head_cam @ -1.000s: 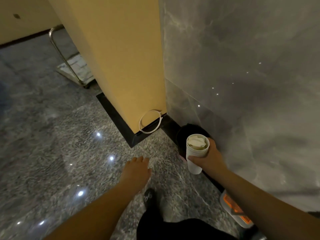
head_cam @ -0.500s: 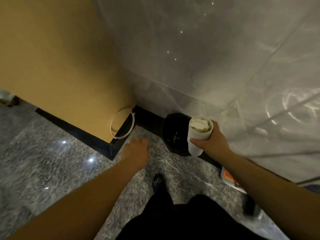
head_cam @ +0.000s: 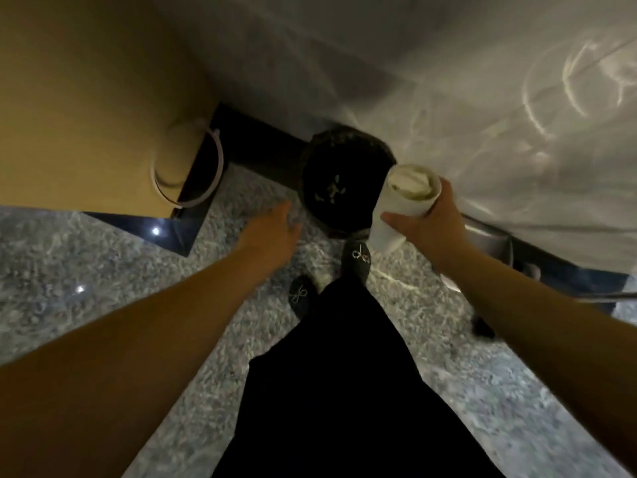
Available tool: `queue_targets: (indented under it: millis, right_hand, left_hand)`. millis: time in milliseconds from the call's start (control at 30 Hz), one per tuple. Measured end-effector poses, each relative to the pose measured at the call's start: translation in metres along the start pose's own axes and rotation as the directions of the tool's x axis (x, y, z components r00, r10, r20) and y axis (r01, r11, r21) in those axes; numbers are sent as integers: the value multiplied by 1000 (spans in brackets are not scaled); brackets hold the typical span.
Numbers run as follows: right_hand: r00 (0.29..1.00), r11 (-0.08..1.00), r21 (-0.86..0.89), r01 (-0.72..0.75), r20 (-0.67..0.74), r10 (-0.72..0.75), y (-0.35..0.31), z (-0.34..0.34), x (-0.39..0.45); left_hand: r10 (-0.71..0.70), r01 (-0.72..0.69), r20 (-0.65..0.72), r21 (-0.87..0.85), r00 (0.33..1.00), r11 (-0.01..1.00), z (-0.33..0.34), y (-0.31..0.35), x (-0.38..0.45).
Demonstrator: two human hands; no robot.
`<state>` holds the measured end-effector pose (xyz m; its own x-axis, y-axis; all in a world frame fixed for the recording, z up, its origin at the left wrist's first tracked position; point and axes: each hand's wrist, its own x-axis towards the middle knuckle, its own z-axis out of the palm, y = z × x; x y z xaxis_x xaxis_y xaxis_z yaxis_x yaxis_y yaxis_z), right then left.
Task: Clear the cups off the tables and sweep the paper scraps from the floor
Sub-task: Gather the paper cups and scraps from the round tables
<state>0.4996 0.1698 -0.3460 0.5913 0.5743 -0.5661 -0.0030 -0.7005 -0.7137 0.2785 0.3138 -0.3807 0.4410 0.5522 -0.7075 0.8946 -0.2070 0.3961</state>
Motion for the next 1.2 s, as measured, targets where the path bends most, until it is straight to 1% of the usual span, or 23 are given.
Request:
queue_targets:
  millis: [200, 300, 467, 533, 633, 700, 800, 867, 933, 1067, 1200]
  right_hand:
    - [999, 996, -75, 48, -6, -49, 28, 61, 99]
    - [999, 995, -92, 35, 1, -35, 47, 83, 141]
    - [999, 988, -153, 36, 25, -32, 84, 108, 201]
    - [999, 987, -157, 29, 24, -25, 95, 113, 217]
    - [999, 990, -141, 24, 31, -20, 108, 119, 232]
    - [998, 989, -147, 27, 57, -18, 112, 120, 237]
    - [990, 981, -196, -2, 138, 29, 112, 115, 239]
    - [984, 969, -244, -42, 157, 83, 108, 106, 234]
    - [981, 962, -267, -65, 160, 111, 106, 93, 222]
    - [982, 946, -317, -67, 148, 120, 97, 61, 182]
    - [994, 944, -318, -90, 33, 106, 80, 22, 123]
  left_hand:
    - [-70, 63, -69, -108, 995, 992, 45, -26, 106]
    - [-93, 83, -79, -123, 993, 989, 70, -37, 150]
    - [-84, 62, -92, -220, 992, 974, 110, -45, 207]
    - [-80, 49, -124, -233, 989, 971, 123, -48, 217]
    - [-98, 46, -213, -237, 972, 970, 134, -54, 221]
    - [-111, 51, -227, -256, 968, 965, 136, -56, 220]
    - [-98, 56, -164, -240, 982, 969, 130, -53, 215]
    - [-89, 63, -112, -221, 990, 973, 120, -49, 209]
    - [-98, 76, -90, -216, 991, 973, 111, -45, 197]
    - [-129, 97, -123, -235, 984, 967, 92, -37, 164]
    - [-54, 38, -131, -122, 990, 992, 62, -17, 117]
